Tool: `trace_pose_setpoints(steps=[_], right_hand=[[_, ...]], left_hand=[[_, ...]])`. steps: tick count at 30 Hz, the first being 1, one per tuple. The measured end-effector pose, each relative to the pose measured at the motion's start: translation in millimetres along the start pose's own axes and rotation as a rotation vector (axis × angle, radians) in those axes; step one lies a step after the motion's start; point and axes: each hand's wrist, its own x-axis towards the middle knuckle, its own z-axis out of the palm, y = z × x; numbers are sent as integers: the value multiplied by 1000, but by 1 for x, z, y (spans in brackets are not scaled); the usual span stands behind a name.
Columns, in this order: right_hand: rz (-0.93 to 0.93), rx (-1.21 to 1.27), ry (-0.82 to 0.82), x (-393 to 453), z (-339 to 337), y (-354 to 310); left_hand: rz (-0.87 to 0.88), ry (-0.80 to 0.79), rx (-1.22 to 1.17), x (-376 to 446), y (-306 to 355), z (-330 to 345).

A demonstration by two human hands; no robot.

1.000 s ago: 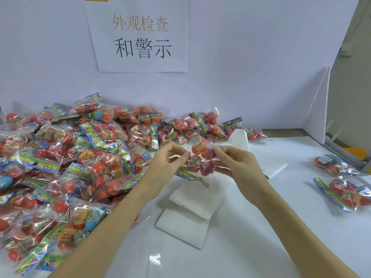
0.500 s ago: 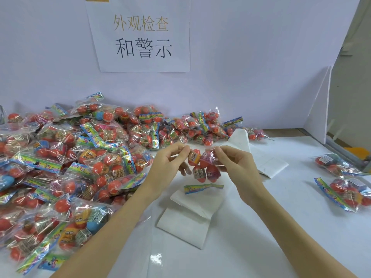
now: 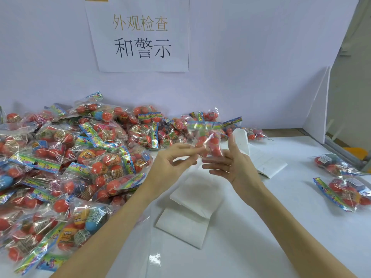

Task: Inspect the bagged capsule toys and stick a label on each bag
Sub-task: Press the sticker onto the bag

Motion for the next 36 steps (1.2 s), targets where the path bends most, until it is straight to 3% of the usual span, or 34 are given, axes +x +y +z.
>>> trace_pose_setpoints(steps=[4,10,14,22,26,29,32,34,36], right_hand=[[-126,-85,18,0,0,4],[-116,-156,-4,-2,6,4],[-127,-166,29,-1,6,3],[-141,-89,37,0,5,2],[-137,-60,82,1,5,2],[-157,-94,130,1,4,3],[-279,-241,268,1,1,5],[-419,-382,301,0,2,7],[-547,-510,197,-2,5,11]], left_hand=[[-15,-62,36,0,-2,-2],[-149,92,-55,4,-1,-3],[-315,11,-322,7,-3,-10],[-405,4,-474,9,-2,-14],[-416,30,-472,10,-4,-11],[-361,78,-300,8,-8,-7],[-244,155,-48,8,-13,-8],[-210,73,-149,9,-11,-10],[-231,-45,-330,9,-7,-10]])
